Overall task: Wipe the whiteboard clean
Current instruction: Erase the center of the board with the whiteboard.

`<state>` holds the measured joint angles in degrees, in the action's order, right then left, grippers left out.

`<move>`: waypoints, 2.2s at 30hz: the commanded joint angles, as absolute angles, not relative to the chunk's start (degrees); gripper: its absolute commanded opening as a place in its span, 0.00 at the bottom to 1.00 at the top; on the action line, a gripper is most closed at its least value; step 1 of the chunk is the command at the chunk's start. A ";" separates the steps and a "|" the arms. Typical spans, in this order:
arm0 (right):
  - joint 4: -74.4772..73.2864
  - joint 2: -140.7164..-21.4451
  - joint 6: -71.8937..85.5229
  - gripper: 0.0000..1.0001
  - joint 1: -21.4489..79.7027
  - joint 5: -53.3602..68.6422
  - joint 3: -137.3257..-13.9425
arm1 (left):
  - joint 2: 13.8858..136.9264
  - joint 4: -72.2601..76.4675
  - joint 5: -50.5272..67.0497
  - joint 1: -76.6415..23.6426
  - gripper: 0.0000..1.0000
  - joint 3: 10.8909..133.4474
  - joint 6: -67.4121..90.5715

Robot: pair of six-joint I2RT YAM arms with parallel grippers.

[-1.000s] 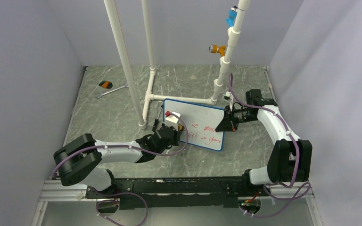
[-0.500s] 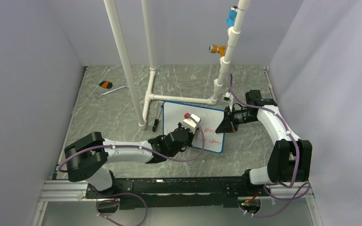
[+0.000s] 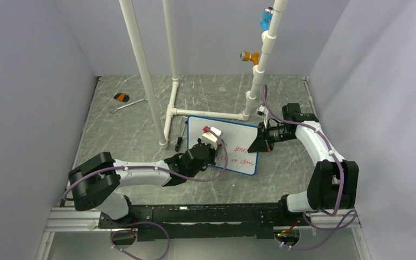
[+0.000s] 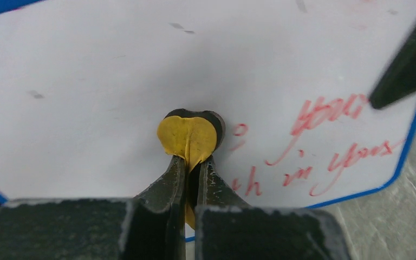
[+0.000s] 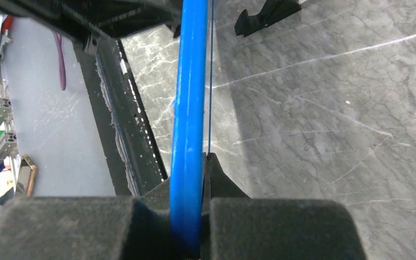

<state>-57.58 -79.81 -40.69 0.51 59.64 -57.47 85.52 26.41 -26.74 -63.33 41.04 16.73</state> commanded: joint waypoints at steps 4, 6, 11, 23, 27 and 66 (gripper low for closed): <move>-60.82 -79.19 -42.71 0.00 1.15 63.72 -58.27 | 91.63 29.67 -24.36 -69.19 0.00 45.07 14.20; -60.90 -79.07 -42.80 0.00 1.14 63.72 -58.27 | 91.34 28.65 -27.33 -68.84 0.00 44.90 14.16; -61.15 -78.89 -43.02 0.00 1.14 63.81 -58.23 | 86.86 25.67 -28.15 -62.08 0.00 40.97 19.59; -60.71 -79.03 -42.59 0.00 1.06 63.75 -58.18 | 87.74 29.42 -20.58 -64.66 0.00 41.37 18.23; -60.92 -79.14 -42.77 0.00 1.05 63.78 -58.27 | 90.76 29.43 -21.30 -67.67 0.00 43.64 18.74; -61.10 -79.05 -43.02 0.00 1.06 63.81 -58.27 | 86.48 16.44 -30.40 -59.42 0.00 47.05 17.44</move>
<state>-56.14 -79.81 -41.04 0.19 59.53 -57.47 90.39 16.58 -25.85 -65.10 50.70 15.22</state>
